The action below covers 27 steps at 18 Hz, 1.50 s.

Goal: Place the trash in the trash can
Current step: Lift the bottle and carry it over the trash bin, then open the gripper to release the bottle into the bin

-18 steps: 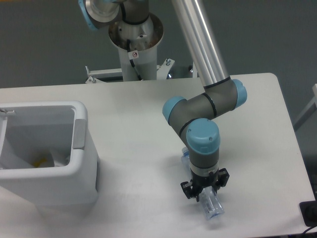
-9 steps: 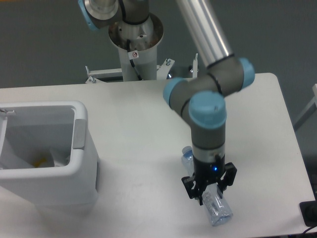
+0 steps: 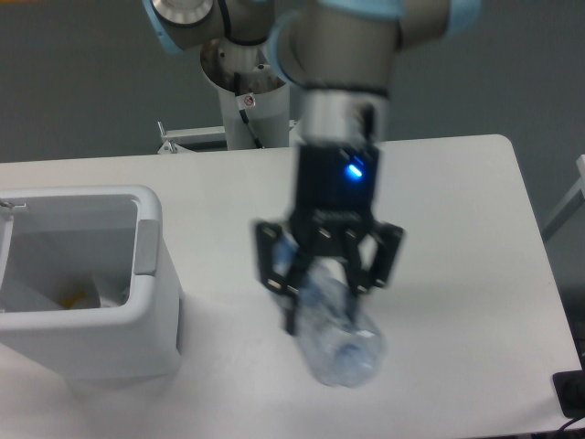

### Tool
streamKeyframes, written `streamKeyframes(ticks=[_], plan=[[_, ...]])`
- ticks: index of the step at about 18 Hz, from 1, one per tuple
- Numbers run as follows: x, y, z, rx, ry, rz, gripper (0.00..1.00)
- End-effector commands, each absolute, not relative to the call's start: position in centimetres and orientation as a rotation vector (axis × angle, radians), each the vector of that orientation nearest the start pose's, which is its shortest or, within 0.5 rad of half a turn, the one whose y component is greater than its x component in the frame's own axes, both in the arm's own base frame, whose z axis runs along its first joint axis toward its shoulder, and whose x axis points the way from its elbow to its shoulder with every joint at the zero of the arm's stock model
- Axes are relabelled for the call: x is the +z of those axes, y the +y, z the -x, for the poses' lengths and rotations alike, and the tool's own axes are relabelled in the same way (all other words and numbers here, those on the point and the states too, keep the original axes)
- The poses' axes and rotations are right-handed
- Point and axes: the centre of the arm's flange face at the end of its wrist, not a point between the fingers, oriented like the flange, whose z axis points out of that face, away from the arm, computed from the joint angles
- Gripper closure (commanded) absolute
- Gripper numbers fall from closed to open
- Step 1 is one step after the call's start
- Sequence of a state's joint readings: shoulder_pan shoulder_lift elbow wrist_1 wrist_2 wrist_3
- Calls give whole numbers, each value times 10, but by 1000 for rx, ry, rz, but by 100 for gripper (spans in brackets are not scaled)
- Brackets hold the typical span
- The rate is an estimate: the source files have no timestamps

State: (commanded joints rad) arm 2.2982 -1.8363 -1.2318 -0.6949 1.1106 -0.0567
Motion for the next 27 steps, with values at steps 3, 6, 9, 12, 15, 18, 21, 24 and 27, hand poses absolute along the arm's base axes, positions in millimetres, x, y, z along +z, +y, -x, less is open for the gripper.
streamKeyframes(ticks=[3, 6, 9, 12, 15, 18, 21, 24, 27], plan=[[624, 613, 222, -175, -473, 2085, 39], [607, 620, 175, -230, -416, 2135, 39], [581, 618, 155, -259, -409, 2187, 39], [546, 632, 153, -295, -418, 2240, 39], [530, 644, 149, -299, -383, 2265, 39], [532, 643, 148, -295, -380, 2264, 15], [546, 632, 147, -260, -341, 2250, 0], [562, 615, 180, -109, -433, 2233, 0], [581, 596, 224, -4, -530, 2193, 0]])
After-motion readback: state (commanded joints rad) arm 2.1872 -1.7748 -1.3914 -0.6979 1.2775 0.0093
